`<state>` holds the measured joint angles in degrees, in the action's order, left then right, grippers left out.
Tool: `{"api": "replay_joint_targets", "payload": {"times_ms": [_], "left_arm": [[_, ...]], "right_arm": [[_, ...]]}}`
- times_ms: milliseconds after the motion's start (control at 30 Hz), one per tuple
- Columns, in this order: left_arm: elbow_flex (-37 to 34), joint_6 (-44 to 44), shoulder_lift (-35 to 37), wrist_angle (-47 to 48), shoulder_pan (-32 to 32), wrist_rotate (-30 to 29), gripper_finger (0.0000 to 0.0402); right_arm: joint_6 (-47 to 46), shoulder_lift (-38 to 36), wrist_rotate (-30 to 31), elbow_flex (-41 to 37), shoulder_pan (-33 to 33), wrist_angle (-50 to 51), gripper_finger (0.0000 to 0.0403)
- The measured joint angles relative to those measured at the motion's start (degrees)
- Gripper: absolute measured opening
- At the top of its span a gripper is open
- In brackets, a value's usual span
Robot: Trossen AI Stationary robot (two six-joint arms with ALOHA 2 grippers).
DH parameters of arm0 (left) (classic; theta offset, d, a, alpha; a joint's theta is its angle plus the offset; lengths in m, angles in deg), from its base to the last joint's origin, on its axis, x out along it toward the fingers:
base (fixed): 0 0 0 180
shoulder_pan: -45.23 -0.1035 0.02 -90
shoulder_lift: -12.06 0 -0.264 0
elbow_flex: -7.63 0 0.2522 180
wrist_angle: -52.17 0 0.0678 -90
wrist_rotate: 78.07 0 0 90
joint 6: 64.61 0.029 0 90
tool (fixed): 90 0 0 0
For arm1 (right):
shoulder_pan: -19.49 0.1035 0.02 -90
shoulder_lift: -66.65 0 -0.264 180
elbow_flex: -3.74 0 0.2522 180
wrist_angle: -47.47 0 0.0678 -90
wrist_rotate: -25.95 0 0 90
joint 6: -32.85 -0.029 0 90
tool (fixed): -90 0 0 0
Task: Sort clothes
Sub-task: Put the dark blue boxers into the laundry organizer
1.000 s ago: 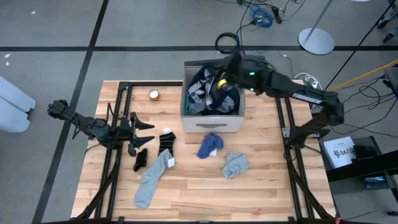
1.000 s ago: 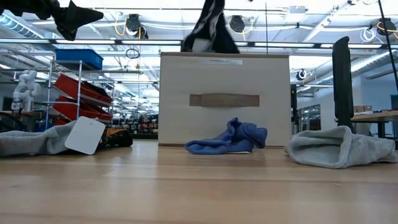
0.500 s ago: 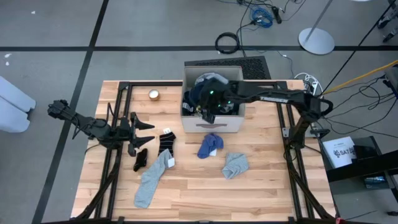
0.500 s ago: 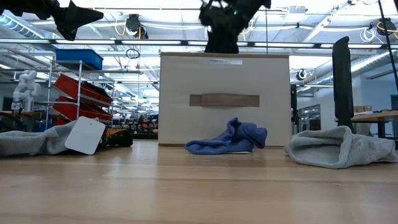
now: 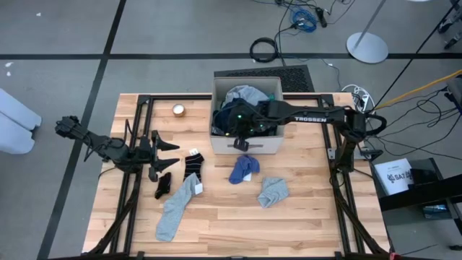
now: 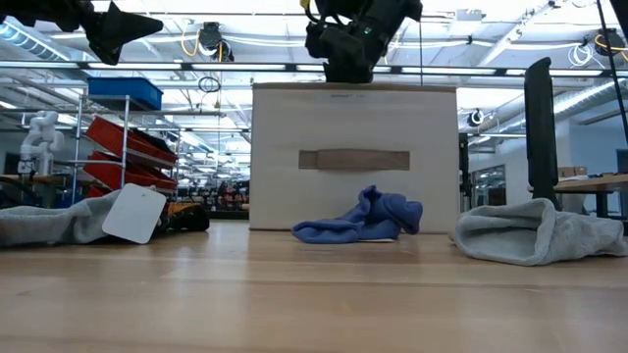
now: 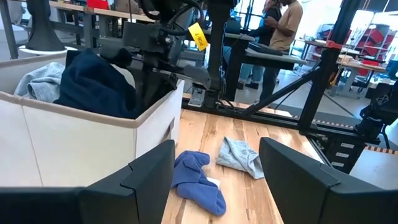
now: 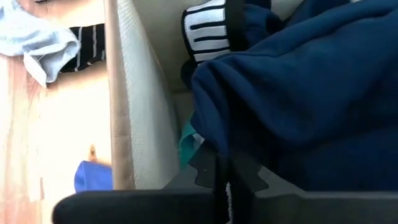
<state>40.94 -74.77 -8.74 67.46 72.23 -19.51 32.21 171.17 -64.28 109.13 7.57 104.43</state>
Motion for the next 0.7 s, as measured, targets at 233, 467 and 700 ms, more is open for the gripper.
{"api": "replay_joint_targets", "payload": {"times_ms": [233, 467, 700], "left_arm": [[0.0, 0.0, 0.0, 0.1, 0.0, 0.0, 0.0244], [0.0, 0.0, 0.0, 0.1, 0.0, 0.0, 0.0244], [0.0, 0.0, 0.0, 0.1, 0.0, 0.0, 0.0244]], "right_arm": [[2.9, -3.6, 0.4, -0.2, 0.0, -0.6, 0.0052], [3.0, -7.3, 0.3, -0.2, 0.0, -1.2, 0.0118], [3.3, -10.5, 1.1, -0.2, 0.0, -3.0, 0.0145]]}}
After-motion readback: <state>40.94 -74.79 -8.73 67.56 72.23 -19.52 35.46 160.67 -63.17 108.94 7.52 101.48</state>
